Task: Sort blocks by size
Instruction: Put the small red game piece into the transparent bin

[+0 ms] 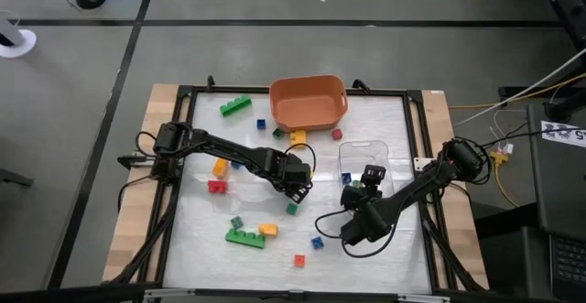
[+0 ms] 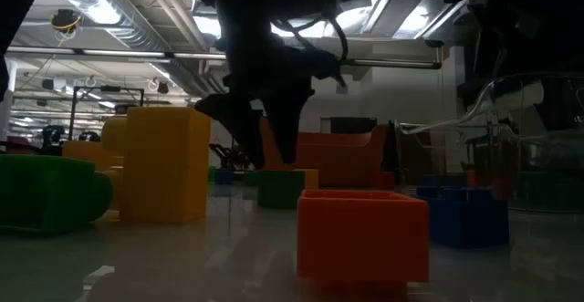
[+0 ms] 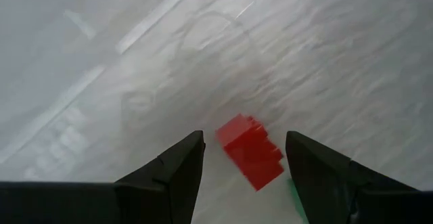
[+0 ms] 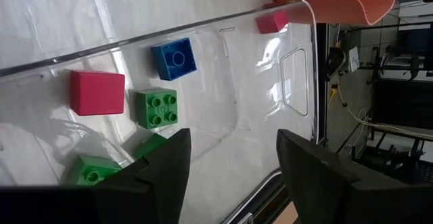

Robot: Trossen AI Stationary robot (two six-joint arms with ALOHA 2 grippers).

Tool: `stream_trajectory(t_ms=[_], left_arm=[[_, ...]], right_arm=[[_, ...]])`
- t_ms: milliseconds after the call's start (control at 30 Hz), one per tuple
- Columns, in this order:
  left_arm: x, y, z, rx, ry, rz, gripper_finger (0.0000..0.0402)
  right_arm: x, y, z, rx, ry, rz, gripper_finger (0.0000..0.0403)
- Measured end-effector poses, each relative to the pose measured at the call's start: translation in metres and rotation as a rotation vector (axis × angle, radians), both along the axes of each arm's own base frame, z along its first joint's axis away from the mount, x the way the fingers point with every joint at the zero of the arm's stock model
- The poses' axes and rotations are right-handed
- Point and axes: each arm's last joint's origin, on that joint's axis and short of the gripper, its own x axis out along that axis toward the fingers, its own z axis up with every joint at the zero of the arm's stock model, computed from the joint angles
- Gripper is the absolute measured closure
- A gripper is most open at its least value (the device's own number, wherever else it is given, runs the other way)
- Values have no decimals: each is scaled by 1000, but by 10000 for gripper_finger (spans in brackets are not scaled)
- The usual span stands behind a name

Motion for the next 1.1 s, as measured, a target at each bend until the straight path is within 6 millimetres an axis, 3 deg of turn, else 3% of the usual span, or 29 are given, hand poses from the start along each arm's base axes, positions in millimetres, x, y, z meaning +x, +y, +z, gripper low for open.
stream_trajectory(t_ms=[500, 700, 800, 933, 1100], left_arm=[[4, -8, -23, -4, 49, 2, 210], [4, -9, -23, 22, 54, -82, 281], [5, -9, -23, 37, 54, -134, 329], [7, -8, -18, 55, 25, -202, 330], [10, -3, 12, 80, -129, -269, 330]], right_arm=[[0, 0, 0, 0, 27, 32, 183], [-1, 0, 2, 2, 77, 97, 183], [-7, 0, 12, 22, 47, 109, 183], [-26, 1, 39, 68, -53, 146, 183], [-54, 0, 71, 141, -245, 123, 183]])
